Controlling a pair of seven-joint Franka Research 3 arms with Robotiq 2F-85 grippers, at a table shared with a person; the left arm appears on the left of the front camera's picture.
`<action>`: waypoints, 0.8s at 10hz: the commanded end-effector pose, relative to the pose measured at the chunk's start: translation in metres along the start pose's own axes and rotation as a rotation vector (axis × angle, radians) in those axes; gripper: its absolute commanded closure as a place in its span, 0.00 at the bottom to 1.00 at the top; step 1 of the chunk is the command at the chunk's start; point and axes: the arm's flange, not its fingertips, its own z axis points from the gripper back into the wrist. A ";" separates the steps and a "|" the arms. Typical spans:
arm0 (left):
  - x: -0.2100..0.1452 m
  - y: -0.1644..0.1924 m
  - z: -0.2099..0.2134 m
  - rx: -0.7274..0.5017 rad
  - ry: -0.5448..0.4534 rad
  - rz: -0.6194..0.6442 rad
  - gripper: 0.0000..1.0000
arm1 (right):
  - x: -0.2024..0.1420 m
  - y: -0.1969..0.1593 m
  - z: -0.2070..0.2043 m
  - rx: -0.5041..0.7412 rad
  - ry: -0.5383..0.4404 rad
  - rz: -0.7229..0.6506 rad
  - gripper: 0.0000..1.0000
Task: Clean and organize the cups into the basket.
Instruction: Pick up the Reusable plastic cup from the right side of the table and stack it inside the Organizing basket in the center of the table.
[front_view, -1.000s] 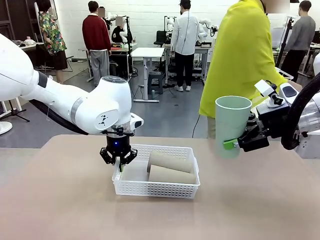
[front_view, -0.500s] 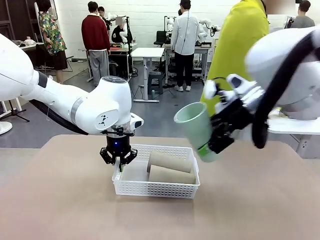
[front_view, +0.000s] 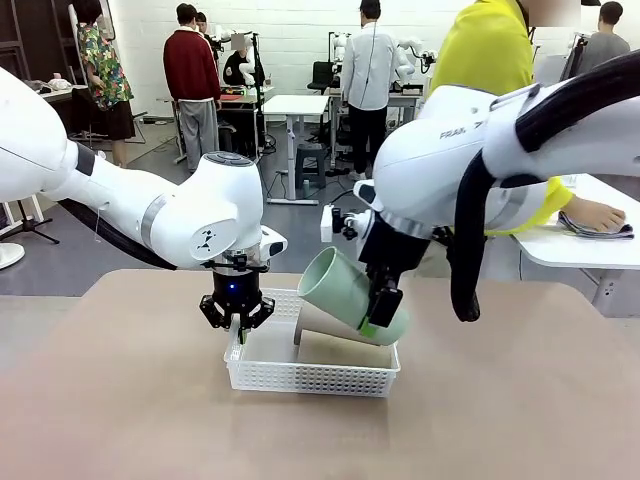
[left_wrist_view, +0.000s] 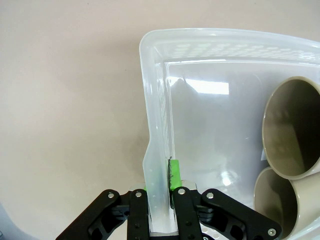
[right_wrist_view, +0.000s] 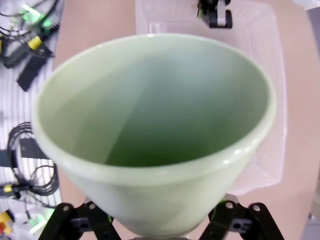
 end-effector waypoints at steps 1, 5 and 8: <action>0.000 -0.001 0.001 0.000 -0.003 0.000 1.00 | 0.016 -0.012 -0.005 0.022 0.049 -0.013 0.19; 0.000 -0.001 0.001 0.000 -0.003 0.000 1.00 | 0.020 -0.028 -0.025 0.009 0.121 0.012 0.19; 0.000 -0.001 0.001 0.000 -0.003 0.000 1.00 | 0.017 -0.044 -0.039 -0.030 0.159 0.064 0.19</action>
